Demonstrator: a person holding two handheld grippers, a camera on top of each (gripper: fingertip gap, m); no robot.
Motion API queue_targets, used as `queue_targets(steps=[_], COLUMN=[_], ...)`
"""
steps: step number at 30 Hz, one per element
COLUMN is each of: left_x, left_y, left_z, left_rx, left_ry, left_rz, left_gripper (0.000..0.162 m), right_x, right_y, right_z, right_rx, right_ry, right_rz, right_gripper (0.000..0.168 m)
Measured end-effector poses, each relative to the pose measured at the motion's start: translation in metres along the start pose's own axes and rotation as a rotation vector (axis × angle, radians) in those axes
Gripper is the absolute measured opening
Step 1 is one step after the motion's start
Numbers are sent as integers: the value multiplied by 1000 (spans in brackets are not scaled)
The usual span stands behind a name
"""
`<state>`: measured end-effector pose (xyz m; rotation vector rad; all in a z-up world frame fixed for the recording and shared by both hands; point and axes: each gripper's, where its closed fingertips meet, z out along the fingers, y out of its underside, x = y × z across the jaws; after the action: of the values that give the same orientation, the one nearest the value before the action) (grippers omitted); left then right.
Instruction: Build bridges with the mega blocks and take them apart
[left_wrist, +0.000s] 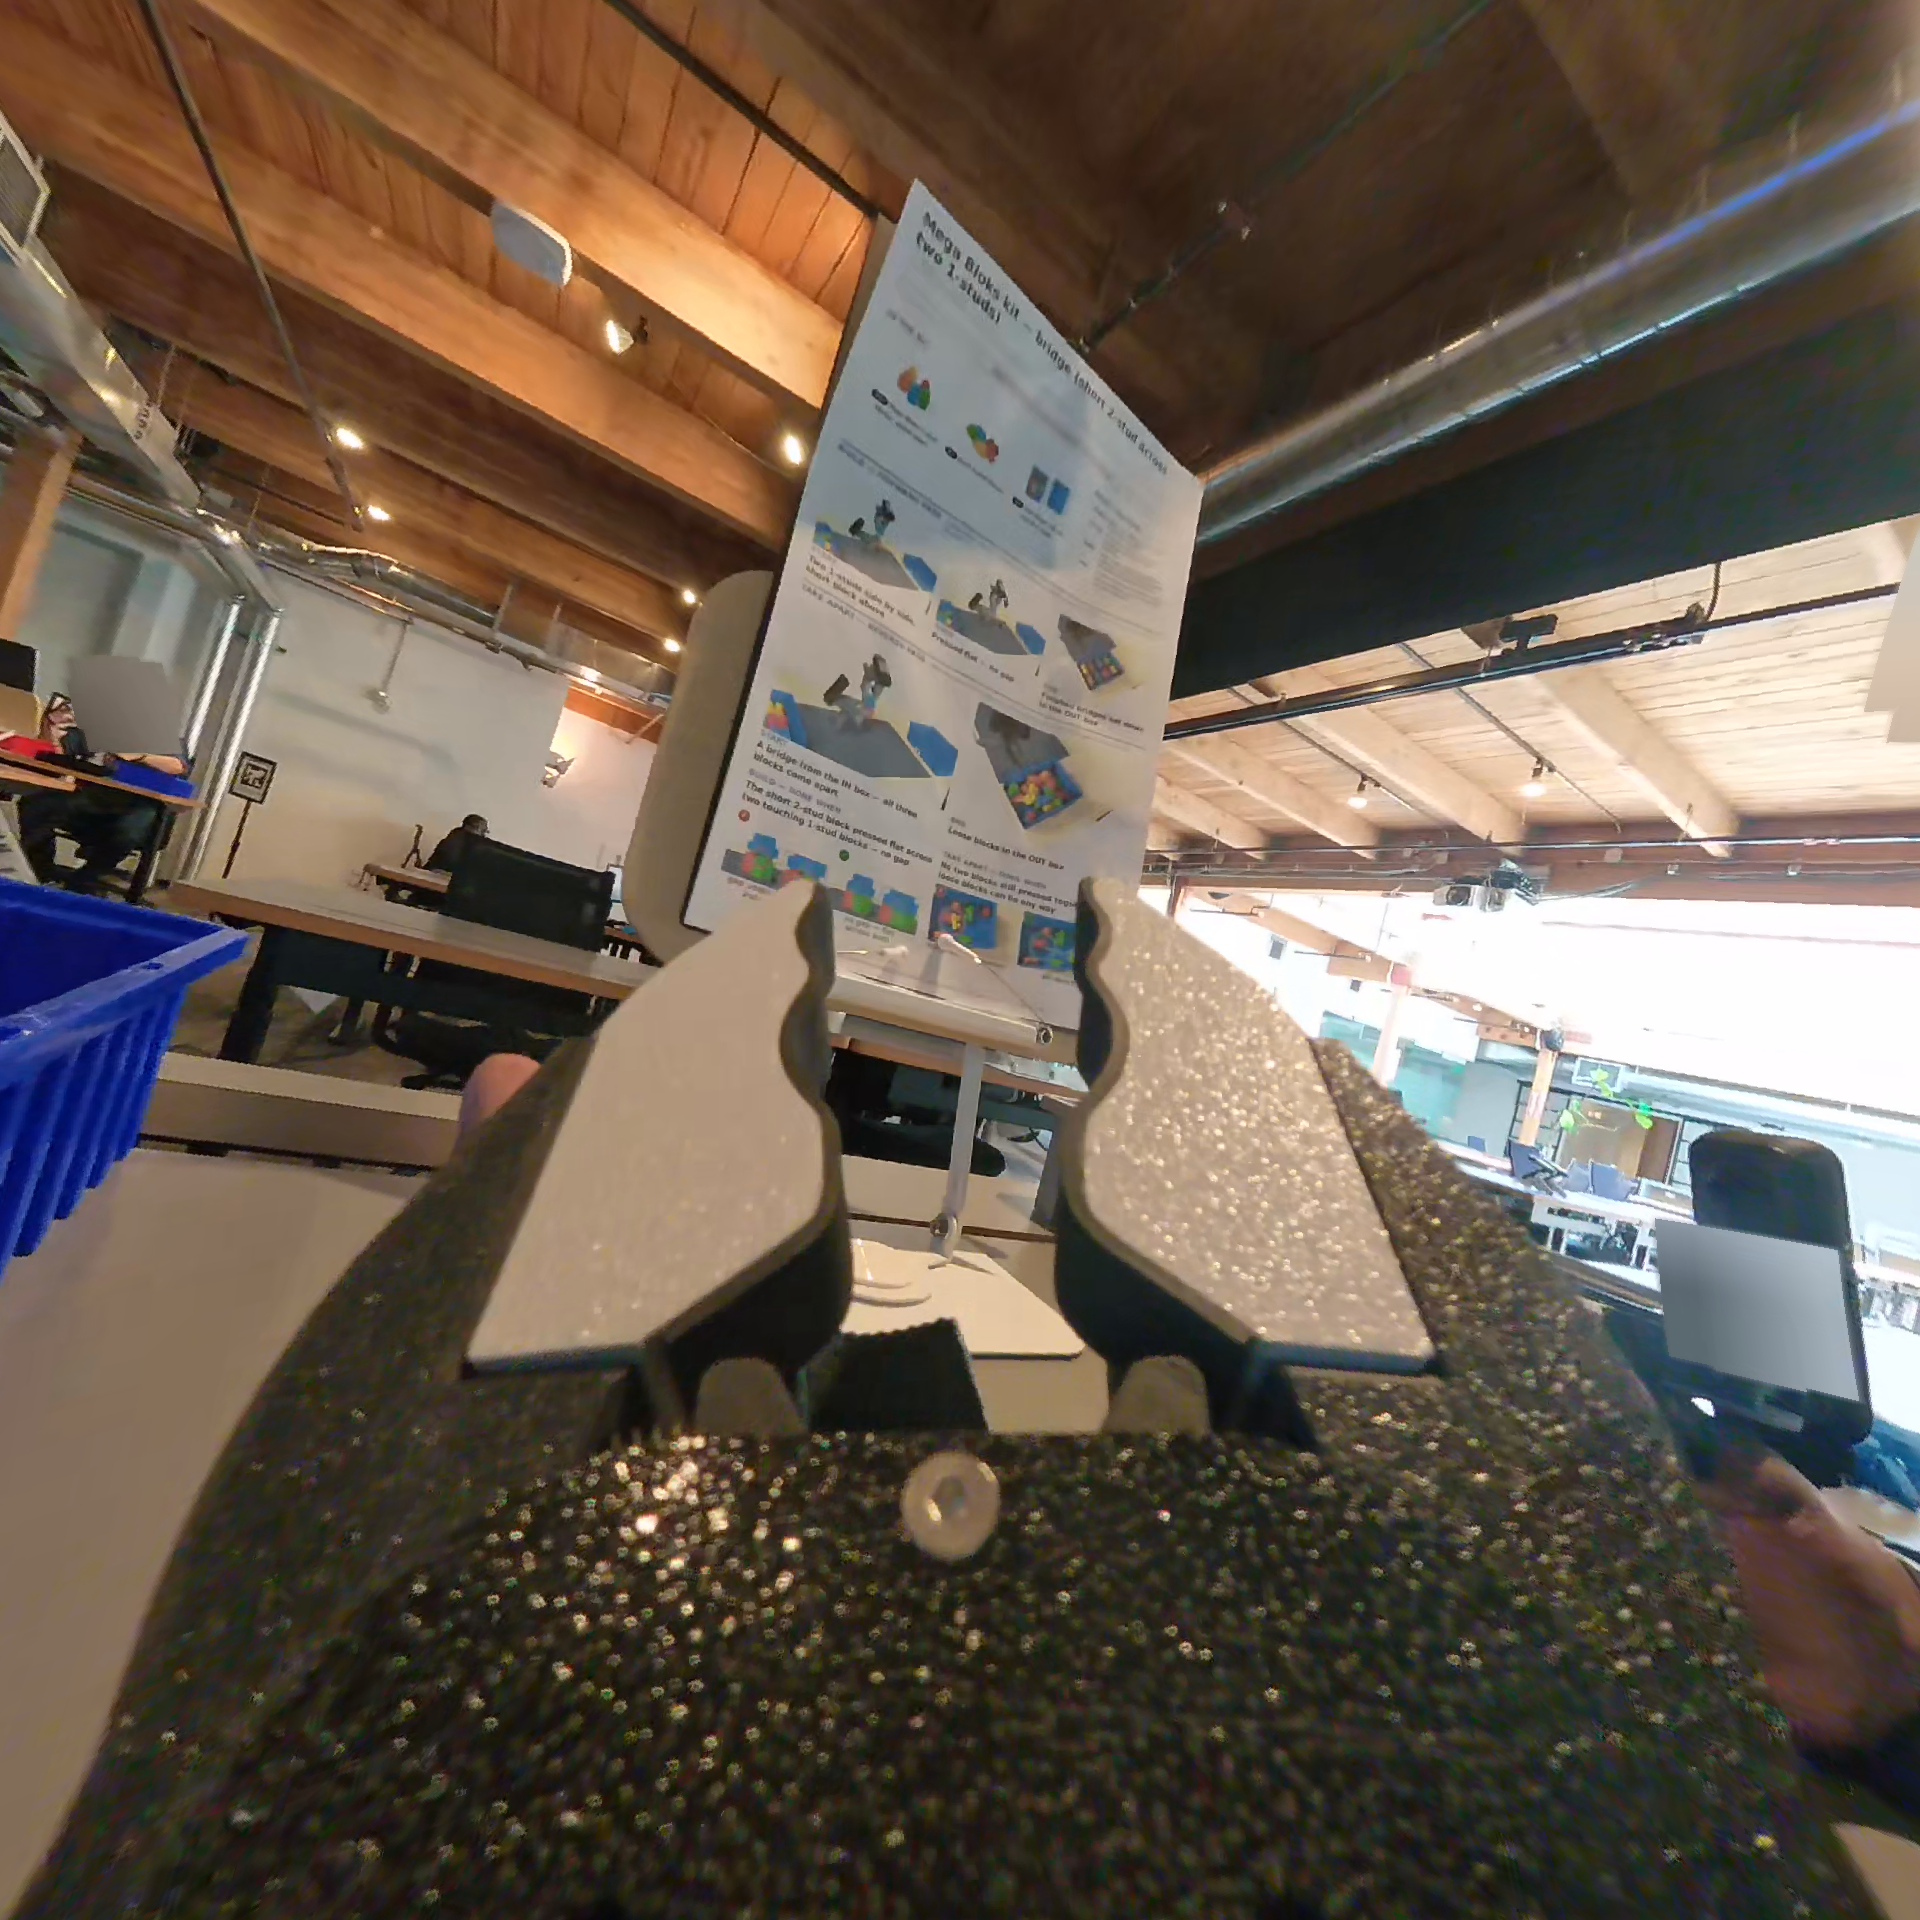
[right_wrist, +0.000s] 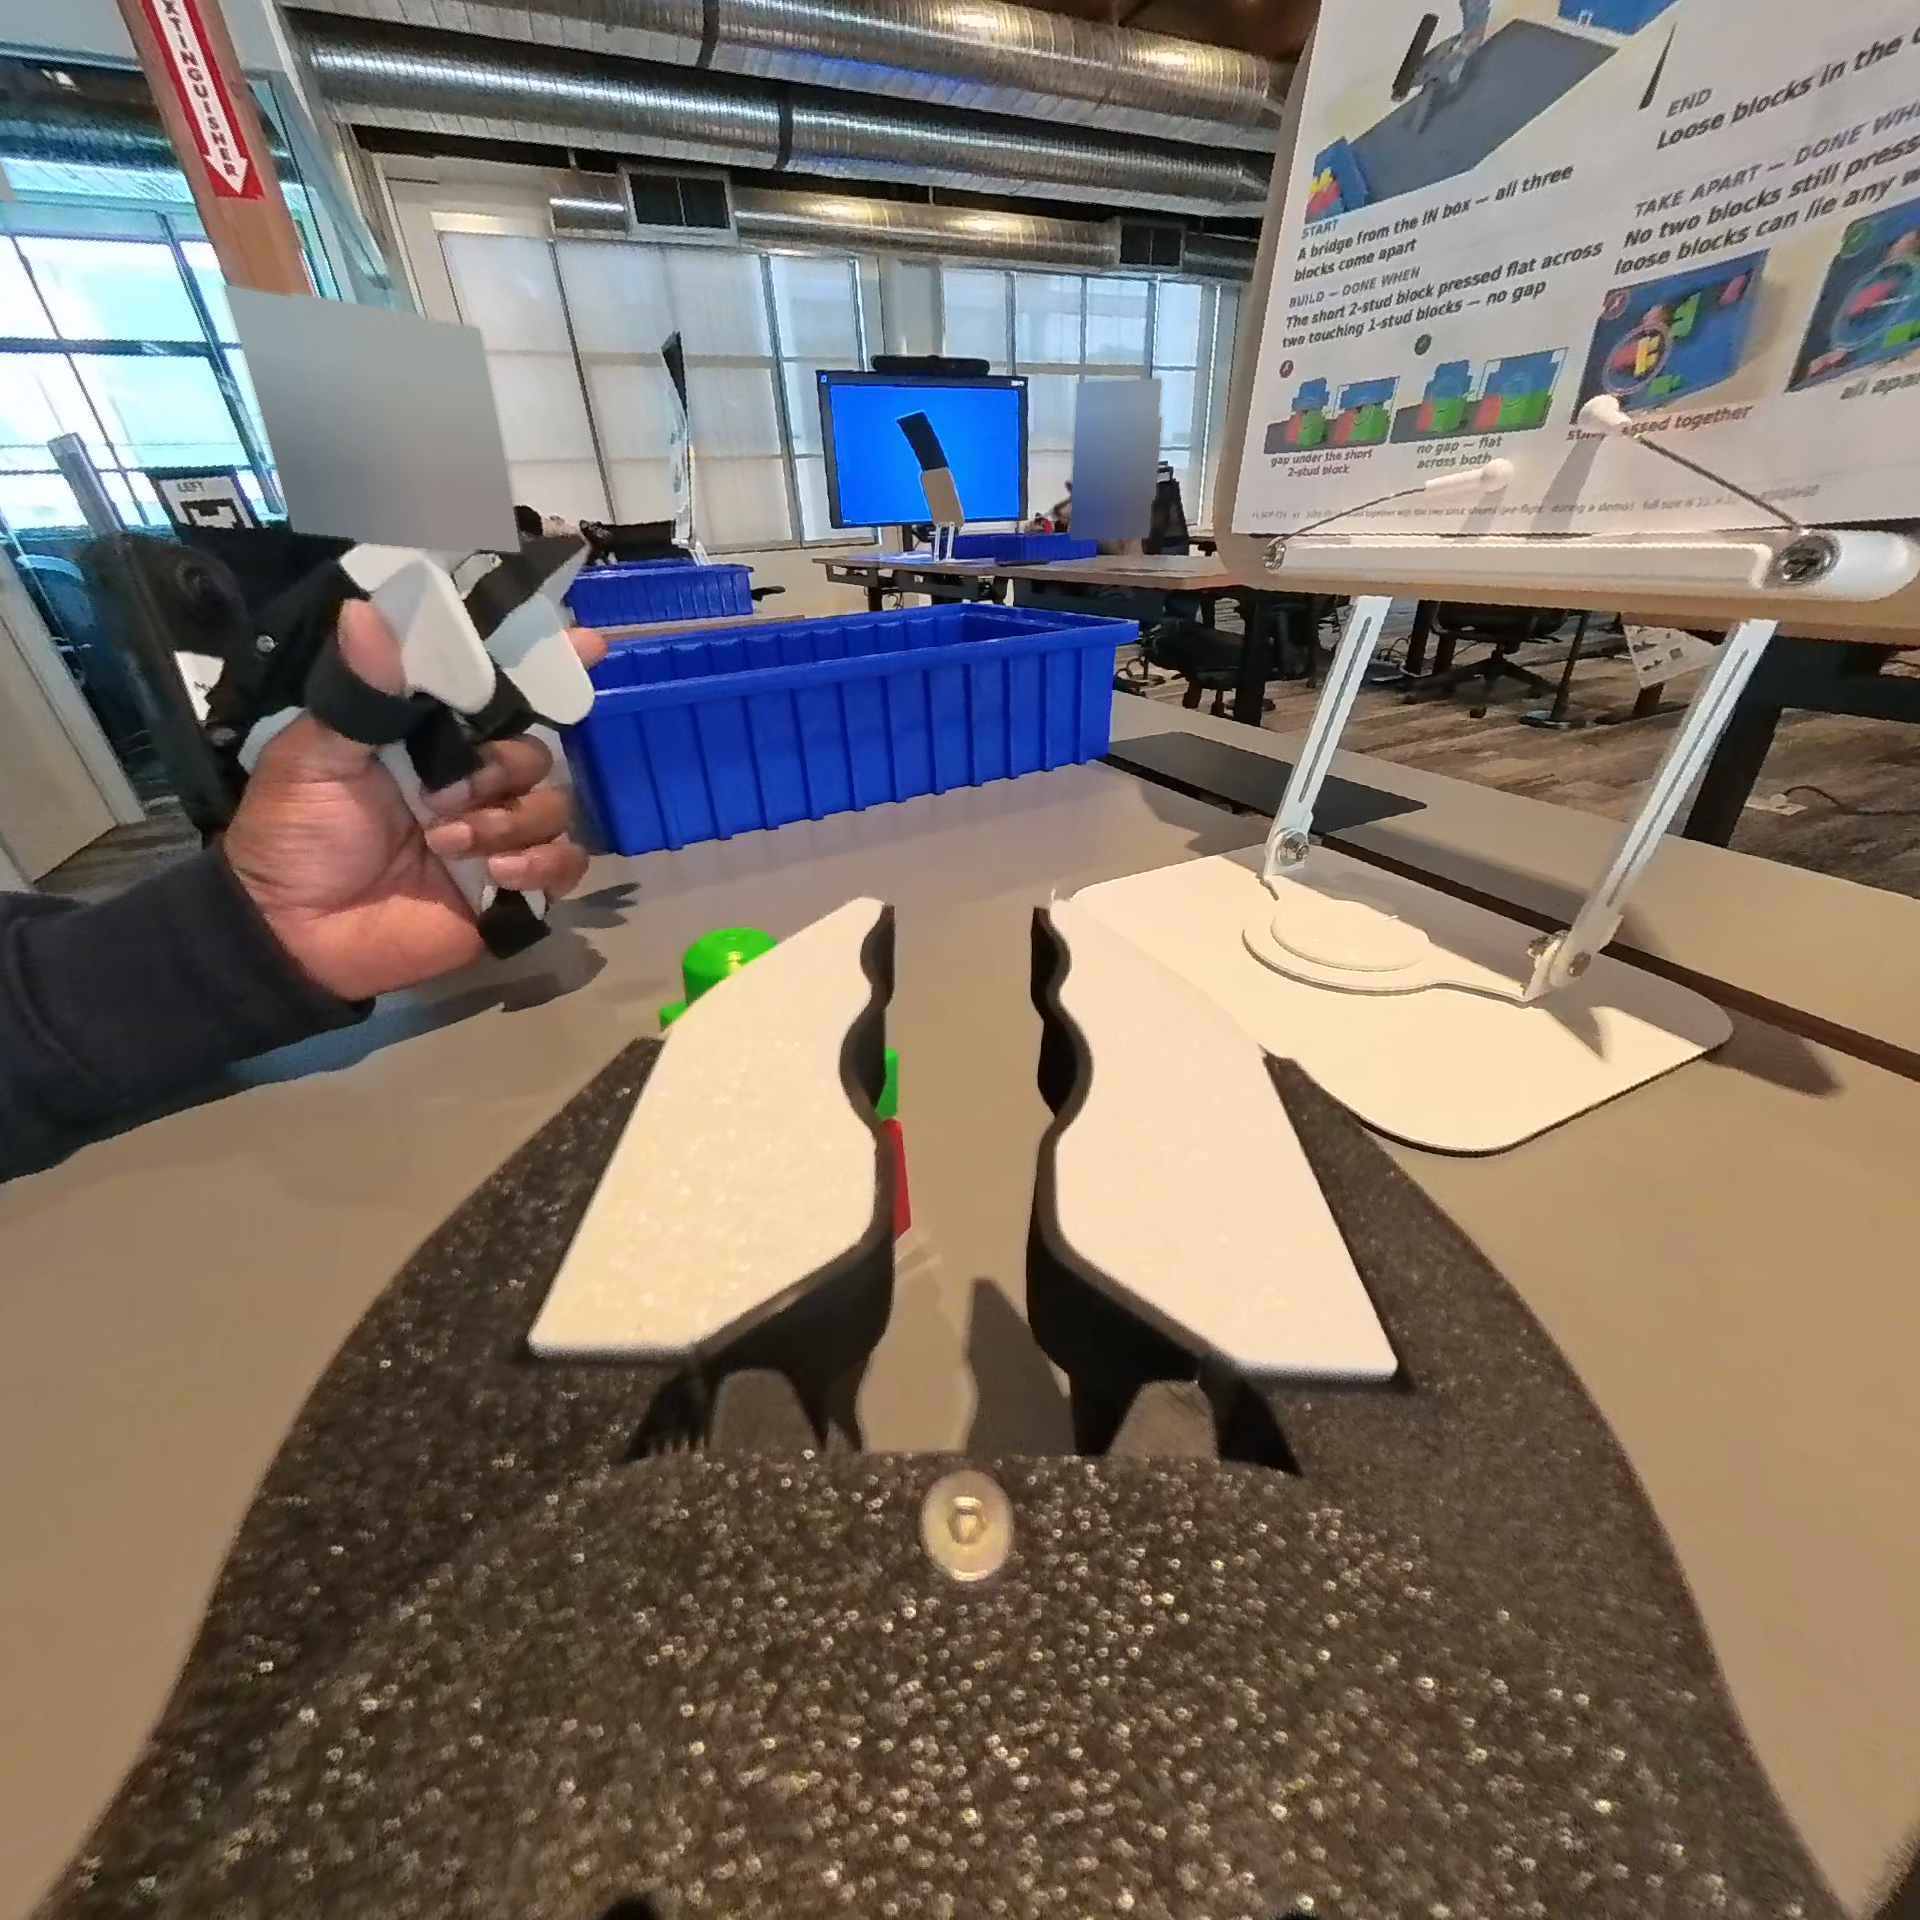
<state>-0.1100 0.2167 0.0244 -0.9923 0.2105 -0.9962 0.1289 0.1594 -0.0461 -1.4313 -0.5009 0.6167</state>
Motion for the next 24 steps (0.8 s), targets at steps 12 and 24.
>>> queue_targets(steps=[12,24], left_x=[22,73], left_y=[75,172], left_z=[11,-22], left_rx=[-435,-1028], left_ry=[94,511], left_rz=[79,263], left_gripper=[45,75], right_x=[0,-19], right_y=[3,44], right_z=[6,10], right_rx=[-39,-405], right_ry=[-24,-317], right_rz=[24,-114], right_gripper=[23,54])
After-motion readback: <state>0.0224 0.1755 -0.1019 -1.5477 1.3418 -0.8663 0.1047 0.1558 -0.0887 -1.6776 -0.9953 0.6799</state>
